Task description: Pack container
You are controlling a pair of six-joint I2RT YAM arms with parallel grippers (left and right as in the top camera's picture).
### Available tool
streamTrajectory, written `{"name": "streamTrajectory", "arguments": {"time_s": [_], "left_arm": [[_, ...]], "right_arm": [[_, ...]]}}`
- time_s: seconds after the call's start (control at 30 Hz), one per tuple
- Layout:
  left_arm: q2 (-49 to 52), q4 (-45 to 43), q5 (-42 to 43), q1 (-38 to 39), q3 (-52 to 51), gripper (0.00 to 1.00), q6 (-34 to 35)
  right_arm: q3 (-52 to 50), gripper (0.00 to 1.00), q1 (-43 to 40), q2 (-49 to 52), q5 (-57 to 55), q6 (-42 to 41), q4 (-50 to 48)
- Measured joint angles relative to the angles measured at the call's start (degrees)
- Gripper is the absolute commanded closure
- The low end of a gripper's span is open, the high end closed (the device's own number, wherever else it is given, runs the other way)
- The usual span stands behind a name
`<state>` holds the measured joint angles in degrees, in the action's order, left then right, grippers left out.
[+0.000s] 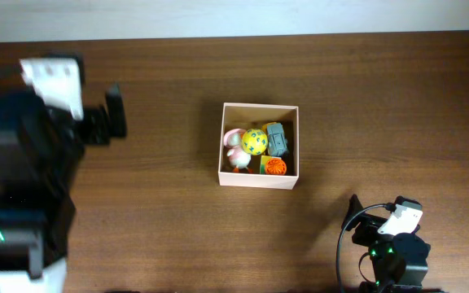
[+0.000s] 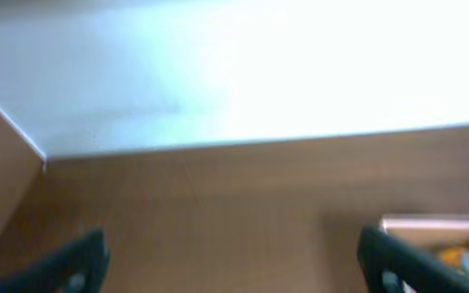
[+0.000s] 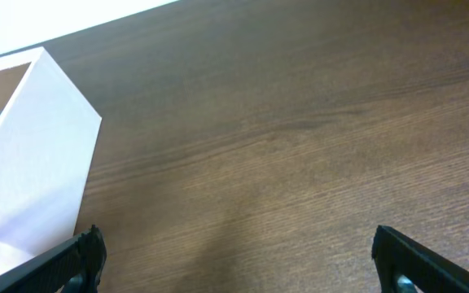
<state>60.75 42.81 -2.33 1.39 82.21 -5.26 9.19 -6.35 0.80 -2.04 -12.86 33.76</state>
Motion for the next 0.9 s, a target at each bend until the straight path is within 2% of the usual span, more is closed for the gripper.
{"name": "streamTrajectory", "arguments": {"time_s": [0.2, 0.5, 0.77, 0.9], "left_arm": [[-15.06, -6.91, 2.40, -0.02, -22.88, 0.01, -4.04], [-37.70, -16.02, 3.96, -0.02, -50.64, 0.01, -5.92], [-52.39, -19.32, 5.16, -0.02, -66.64, 0.01, -6.12], [-55.82, -19.45, 5.60, -0.02, -69.79, 0.01, -6.14]], "right_arm": [[0.00, 0.01, 0.00, 0.00, 0.00, 0.02, -0.02], [0.00, 0.01, 0.00, 0.00, 0.00, 0.02, -0.02], [0.00, 0.01, 0.00, 0.00, 0.00, 0.02, 0.00], [0.00, 0.01, 0.00, 0.00, -0.02, 0.00, -0.02]]}}
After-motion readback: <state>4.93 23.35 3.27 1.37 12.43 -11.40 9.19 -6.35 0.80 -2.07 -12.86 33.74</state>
